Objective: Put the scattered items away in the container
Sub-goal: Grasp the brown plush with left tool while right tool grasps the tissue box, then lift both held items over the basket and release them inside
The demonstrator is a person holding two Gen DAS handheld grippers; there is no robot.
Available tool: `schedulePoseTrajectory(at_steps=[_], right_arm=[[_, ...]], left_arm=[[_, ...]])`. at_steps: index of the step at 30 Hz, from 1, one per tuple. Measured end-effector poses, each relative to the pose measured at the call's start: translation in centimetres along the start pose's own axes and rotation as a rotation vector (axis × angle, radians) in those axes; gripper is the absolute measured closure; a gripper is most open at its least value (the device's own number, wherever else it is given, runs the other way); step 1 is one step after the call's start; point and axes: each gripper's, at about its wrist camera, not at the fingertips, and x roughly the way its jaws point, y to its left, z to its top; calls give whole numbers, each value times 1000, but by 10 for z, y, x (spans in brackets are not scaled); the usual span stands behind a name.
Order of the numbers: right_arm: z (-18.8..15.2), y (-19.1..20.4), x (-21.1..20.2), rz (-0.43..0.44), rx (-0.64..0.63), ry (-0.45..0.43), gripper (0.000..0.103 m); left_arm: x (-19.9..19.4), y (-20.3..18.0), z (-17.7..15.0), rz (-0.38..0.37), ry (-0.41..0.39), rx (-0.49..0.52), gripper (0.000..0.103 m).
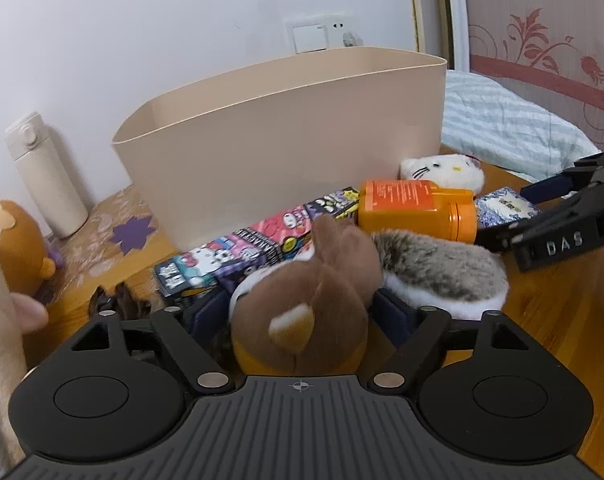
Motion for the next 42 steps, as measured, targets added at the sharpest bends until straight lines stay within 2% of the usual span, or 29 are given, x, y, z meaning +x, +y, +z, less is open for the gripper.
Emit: schedulePoseTrajectory(at_steps=[2,4,6,8,24,32,42], right_arm=[[0,1,0,-8,-6,-3,16],[0,1,-1,-11,-5,-11,24],[-1,-2,-1,-18,2,-21,36],[-1,-6,-3,-19,16,-32,43],[-10,-9,-33,17,39,-75,43],[-3,1,-71,41,-2,-150,43],[26,9,-111,46,-55,-255,43]], left_arm=[[4,0,1,-3,-1,-7,25],[3,0,0,-3,-10,-28,28],[1,2,-2,-11,-22,-46,32],[-2,4,-4,-14,-26,-58,35],[-40,13,-14,-16,-60,-153,36],[-70,15,-10,-26,-130,-191,36],[-97,32,16,-20,-226,-250,36]])
